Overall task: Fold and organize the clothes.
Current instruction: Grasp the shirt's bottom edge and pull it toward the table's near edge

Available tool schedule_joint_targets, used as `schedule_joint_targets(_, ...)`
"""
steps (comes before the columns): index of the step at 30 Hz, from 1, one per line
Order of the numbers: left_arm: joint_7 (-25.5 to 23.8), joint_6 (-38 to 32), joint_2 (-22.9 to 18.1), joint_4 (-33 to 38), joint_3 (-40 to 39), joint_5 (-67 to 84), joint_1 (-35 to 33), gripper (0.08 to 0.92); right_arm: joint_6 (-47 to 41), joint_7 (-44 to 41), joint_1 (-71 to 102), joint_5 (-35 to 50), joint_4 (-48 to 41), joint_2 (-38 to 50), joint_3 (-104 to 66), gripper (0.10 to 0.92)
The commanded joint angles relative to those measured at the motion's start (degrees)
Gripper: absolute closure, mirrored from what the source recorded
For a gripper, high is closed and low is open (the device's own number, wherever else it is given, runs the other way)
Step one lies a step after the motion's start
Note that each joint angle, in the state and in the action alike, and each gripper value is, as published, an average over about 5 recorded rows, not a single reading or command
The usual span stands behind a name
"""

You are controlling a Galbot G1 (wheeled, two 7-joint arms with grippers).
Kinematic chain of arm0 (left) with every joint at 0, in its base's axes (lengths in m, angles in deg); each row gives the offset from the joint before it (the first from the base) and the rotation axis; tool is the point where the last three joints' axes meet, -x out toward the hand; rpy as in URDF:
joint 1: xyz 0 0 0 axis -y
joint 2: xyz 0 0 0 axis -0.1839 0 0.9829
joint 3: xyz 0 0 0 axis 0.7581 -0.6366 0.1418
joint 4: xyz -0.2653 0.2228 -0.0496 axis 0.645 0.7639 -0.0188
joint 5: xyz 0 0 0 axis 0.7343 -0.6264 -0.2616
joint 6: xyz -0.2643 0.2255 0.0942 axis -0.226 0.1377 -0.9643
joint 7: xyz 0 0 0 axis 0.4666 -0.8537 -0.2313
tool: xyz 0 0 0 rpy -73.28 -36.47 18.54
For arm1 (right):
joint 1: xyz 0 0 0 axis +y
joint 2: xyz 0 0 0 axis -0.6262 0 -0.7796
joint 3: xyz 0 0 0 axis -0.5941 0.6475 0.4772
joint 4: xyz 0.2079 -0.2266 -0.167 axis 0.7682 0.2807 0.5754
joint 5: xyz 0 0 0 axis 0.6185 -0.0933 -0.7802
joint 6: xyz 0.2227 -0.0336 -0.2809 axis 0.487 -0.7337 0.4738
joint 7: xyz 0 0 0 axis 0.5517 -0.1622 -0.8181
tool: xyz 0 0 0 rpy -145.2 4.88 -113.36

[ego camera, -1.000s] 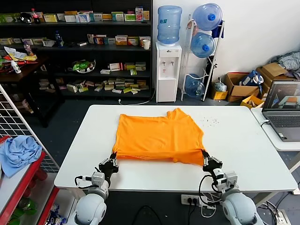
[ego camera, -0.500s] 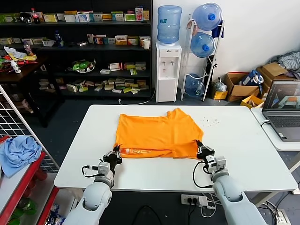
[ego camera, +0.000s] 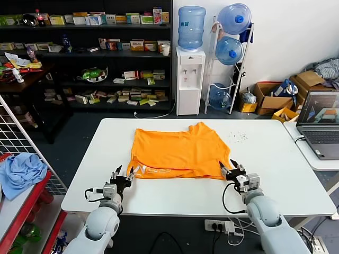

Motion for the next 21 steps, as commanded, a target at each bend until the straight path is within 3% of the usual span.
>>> schedule_joint_targets(1, 0.2, 3.8, 2.5, 3.0, 0.1, 5.1, -2.2, 0.299, -5.6, -0.2, 5.4, 1.1, 5.8, 2.5, -2.3, 0.250)
schedule_joint_targets(7, -0.1, 4.1, 1.8, 0.6, -0.7, 5.8, -0.9, 0.185, -5.9, -0.7, 6.1, 0.7, 4.7, 2.0, -2.7, 0.204)
schedule_joint_targets(12, -0.5, 3.9, 1.3, -2.0, -0.9, 5.7, 0.8, 0.186, -5.0, -1.4, 4.6, 0.1, 1.6, 0.9, -2.0, 0.277)
schedule_joint_targets(21, -2.0, 3.0, 1.6, -4.0, -0.7, 5.5, 1.7, 0.415, -4.8, -1.3, 3.0, -0.6, -0.8, -0.3, -0.8, 0.536)
